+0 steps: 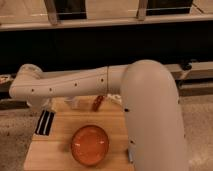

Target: Place the eraser in the ceramic cup

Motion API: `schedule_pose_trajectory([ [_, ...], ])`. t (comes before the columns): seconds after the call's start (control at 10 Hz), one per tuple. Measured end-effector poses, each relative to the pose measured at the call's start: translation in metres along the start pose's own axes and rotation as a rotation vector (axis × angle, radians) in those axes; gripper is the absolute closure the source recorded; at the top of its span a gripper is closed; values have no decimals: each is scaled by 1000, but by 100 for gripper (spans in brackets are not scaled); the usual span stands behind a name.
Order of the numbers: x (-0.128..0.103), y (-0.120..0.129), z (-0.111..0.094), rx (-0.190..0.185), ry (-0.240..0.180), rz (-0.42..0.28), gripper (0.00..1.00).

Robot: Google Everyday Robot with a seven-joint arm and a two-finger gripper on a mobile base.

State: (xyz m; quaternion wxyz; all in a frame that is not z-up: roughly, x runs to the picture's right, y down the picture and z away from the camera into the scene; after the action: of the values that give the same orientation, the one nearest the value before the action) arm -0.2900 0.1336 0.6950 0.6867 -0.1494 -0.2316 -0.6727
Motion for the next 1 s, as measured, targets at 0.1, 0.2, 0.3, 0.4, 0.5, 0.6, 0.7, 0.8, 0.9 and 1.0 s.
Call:
schedule_pose_trajectory([
  [0.1, 2, -2, -1, -1, 19, -4, 100],
  [0.2, 4, -3, -2, -2, 35, -8, 100],
  [0.3, 6, -5, -2, -4, 49, -12, 100],
  [0.4, 8, -6, -2, -6, 64, -17, 100],
  [0.5, 9, -8, -3, -8, 75, -20, 100],
  [0.6, 10, -7, -3, -11, 79, -20, 100],
  [0.7, 14, -7, -8, -15, 99, -21, 100],
  [0.8, 21, -7, -12, -18, 119, -20, 100],
  [0.9, 23, -6, -14, -26, 134, -20, 100],
  [1.0, 27, -5, -23, -32, 190, -22, 100],
])
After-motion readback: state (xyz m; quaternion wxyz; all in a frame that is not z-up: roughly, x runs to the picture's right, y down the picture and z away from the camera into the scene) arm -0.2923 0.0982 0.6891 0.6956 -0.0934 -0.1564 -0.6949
